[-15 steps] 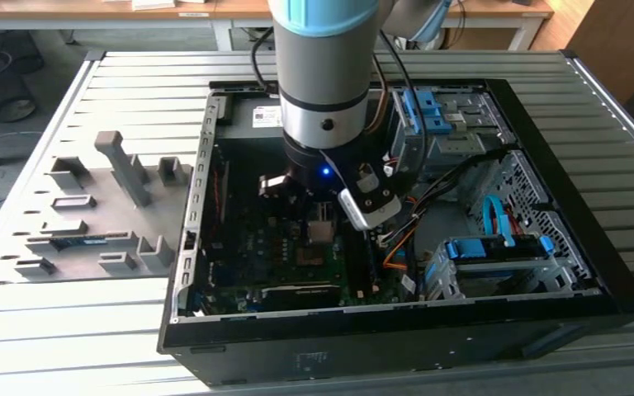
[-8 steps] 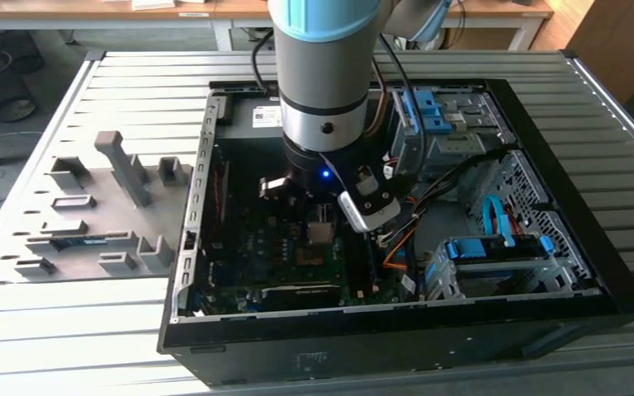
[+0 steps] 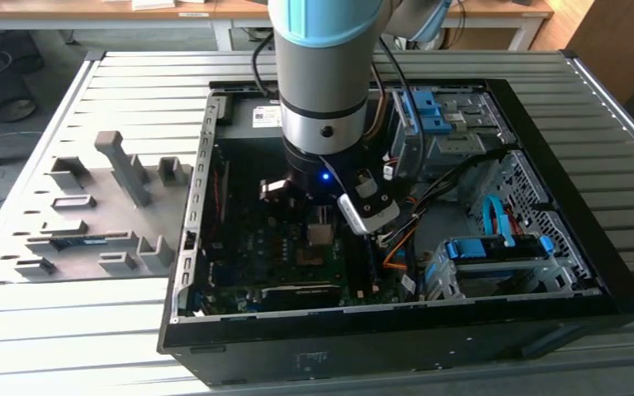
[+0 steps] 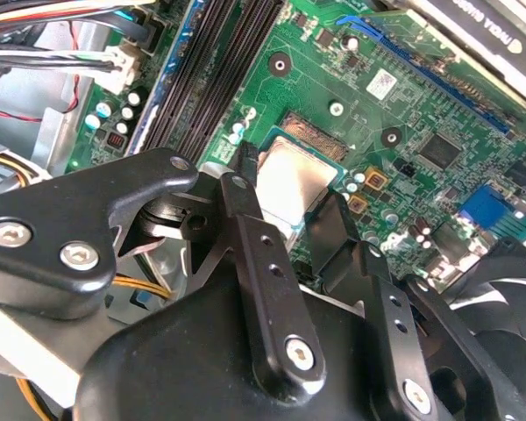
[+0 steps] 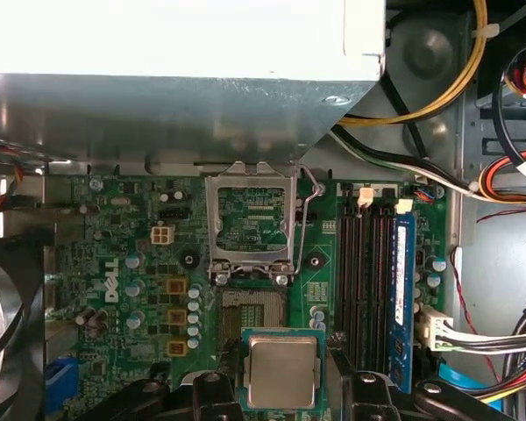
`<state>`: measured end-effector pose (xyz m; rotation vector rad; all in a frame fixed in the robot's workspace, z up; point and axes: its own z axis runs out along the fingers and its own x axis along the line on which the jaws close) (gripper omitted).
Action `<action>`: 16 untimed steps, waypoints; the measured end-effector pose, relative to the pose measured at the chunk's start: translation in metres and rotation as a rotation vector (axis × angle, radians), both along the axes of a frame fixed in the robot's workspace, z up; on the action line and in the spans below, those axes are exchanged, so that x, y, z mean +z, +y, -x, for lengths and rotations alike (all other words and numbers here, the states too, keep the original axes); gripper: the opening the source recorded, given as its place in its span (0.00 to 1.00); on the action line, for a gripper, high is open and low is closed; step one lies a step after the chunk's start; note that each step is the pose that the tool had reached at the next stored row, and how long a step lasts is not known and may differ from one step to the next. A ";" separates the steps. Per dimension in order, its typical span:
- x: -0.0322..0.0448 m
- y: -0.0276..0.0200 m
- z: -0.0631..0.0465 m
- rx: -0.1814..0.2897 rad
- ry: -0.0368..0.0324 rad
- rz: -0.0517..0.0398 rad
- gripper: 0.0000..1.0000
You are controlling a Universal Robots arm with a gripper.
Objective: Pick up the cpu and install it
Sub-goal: 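Place the cpu into insertion slot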
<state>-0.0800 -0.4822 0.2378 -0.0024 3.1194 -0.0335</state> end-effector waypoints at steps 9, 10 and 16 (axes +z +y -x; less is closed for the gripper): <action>-0.0050 0.0000 0.000 0.000 0.0000 0.0000 0.47; -0.0058 0.0000 0.000 0.000 0.0000 0.0001 0.47; -0.0119 0.0002 0.000 0.000 0.0000 0.0013 0.47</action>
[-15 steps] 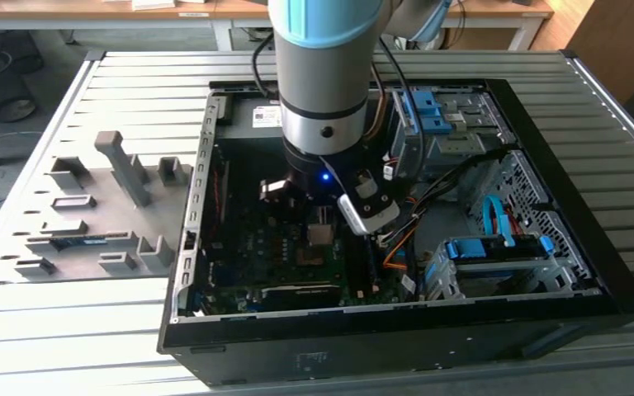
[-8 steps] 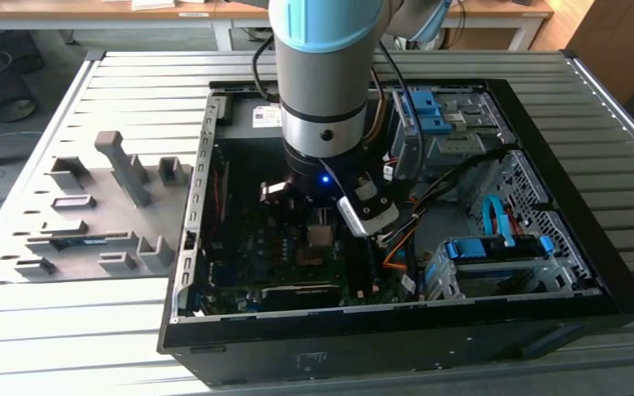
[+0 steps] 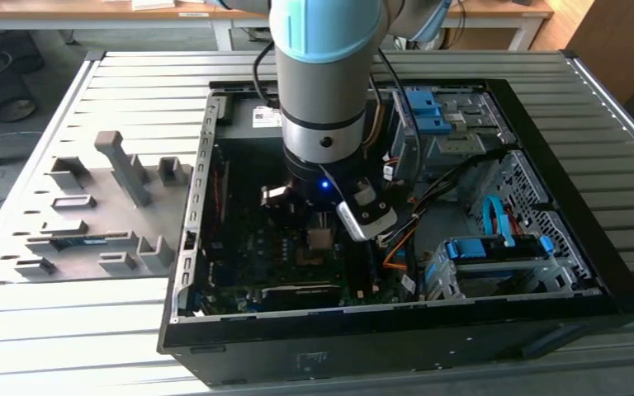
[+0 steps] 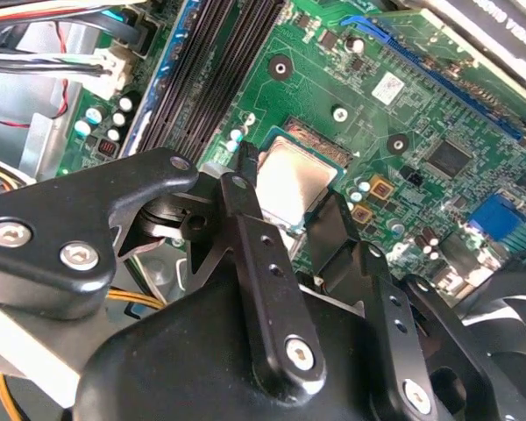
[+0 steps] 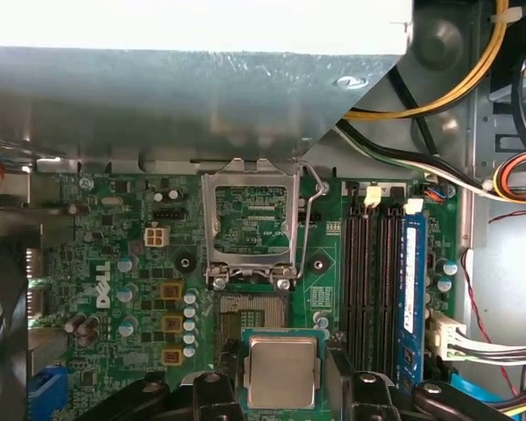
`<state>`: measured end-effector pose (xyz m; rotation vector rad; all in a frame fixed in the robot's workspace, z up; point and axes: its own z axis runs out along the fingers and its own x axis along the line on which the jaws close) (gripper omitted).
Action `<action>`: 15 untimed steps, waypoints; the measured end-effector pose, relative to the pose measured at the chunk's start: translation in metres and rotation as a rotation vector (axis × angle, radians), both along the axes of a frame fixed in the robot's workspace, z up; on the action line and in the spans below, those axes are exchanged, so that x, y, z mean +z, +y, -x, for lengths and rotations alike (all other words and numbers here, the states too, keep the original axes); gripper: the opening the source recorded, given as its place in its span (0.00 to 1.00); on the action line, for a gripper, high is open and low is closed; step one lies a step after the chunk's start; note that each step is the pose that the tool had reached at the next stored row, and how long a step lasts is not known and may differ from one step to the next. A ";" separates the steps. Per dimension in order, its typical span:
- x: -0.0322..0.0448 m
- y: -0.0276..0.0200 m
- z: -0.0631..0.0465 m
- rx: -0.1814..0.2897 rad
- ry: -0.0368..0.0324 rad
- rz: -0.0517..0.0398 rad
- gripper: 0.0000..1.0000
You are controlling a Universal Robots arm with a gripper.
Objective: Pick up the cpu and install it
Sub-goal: 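Place the cpu into insertion slot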
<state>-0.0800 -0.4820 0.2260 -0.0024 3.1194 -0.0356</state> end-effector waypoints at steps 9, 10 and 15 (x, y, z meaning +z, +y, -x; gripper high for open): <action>-0.0065 0.0033 0.003 -0.001 -0.0001 0.0035 0.47; -0.0072 0.0033 0.004 -0.001 -0.0001 0.0037 0.47; -0.0145 0.0034 0.008 -0.001 -0.0001 0.0038 0.47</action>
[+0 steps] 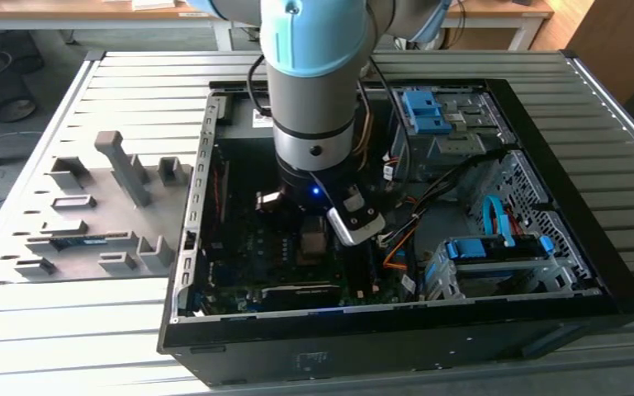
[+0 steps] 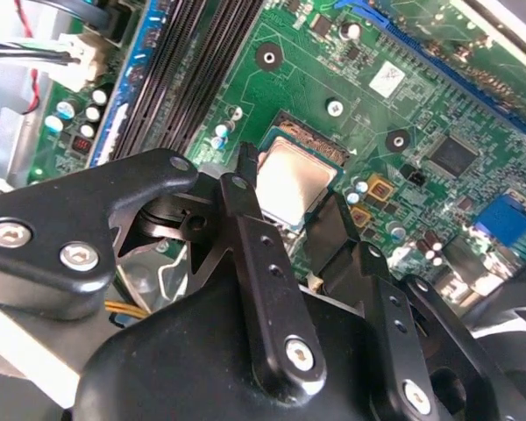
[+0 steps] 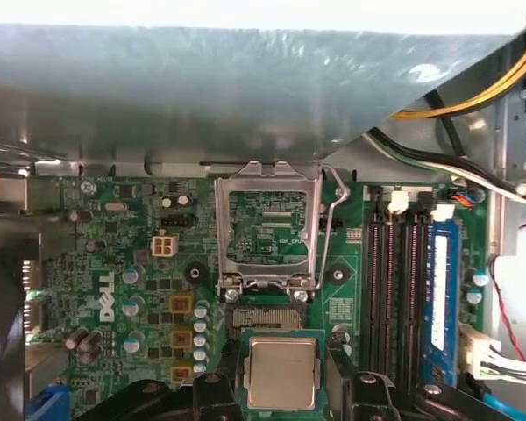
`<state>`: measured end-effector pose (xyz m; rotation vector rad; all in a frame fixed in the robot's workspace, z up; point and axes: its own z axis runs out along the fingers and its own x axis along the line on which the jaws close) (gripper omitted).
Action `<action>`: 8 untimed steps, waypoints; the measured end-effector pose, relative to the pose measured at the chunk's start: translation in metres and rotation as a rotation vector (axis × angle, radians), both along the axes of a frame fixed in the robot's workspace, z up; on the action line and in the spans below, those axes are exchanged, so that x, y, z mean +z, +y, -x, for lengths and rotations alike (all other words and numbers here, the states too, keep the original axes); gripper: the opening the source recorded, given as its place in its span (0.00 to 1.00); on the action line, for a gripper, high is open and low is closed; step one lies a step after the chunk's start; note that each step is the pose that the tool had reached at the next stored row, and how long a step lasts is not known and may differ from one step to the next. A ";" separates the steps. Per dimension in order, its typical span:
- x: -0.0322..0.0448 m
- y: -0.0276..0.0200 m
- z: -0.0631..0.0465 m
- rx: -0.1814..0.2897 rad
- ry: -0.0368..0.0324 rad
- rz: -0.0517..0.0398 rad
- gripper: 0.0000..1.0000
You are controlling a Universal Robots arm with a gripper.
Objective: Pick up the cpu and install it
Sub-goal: 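Place the cpu into insertion slot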
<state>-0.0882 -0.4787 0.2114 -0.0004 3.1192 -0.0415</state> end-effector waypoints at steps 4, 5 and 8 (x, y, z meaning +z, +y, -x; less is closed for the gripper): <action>-0.0072 0.0000 0.000 0.000 0.0000 0.0000 0.47; -0.0090 0.0000 0.001 0.000 0.0000 0.0001 0.47; -0.0132 0.0000 0.001 0.000 0.0000 0.0000 0.47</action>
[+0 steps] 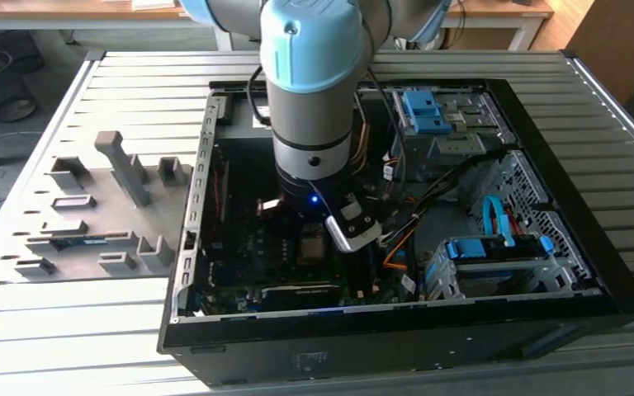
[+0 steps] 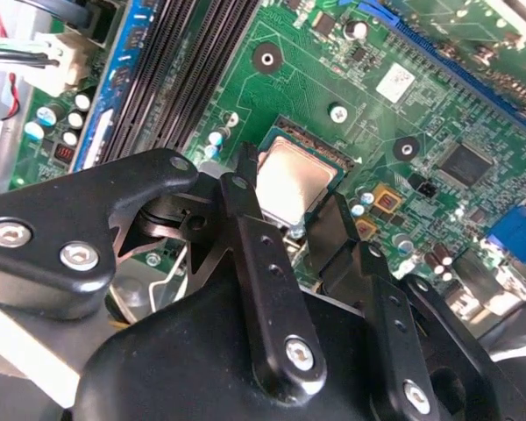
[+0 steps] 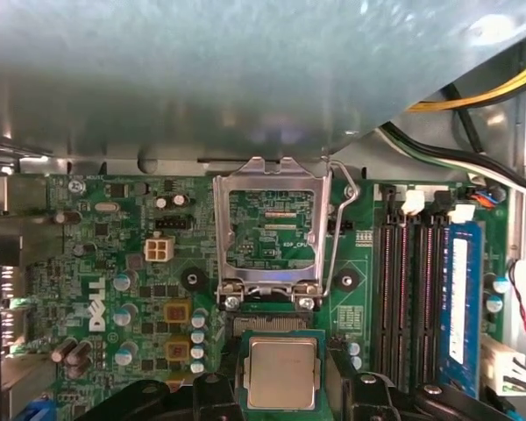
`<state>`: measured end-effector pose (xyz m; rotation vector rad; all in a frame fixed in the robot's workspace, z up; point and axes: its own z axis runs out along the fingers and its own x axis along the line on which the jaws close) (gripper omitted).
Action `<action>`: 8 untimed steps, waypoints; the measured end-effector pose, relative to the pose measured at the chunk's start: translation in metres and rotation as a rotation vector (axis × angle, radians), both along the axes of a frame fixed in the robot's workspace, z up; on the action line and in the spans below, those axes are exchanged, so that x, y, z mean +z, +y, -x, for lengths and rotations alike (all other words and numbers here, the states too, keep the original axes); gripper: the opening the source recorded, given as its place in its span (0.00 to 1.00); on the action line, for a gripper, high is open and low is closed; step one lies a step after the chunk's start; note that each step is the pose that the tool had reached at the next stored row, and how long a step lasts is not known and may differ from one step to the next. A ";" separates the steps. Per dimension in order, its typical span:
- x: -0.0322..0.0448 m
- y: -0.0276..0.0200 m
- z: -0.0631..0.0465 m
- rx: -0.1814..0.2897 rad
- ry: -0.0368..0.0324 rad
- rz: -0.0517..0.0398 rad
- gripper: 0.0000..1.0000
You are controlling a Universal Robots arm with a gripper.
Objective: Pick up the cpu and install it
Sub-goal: 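Place the cpu into insertion slot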
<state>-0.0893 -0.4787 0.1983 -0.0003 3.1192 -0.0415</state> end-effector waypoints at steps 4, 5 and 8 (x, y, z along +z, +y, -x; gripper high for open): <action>-0.0012 0.0000 0.003 0.000 -0.0001 0.0000 0.47; -0.0014 0.0000 0.003 0.000 -0.0002 0.0000 0.47; -0.0031 -0.0008 0.004 0.000 -0.0002 0.0001 0.47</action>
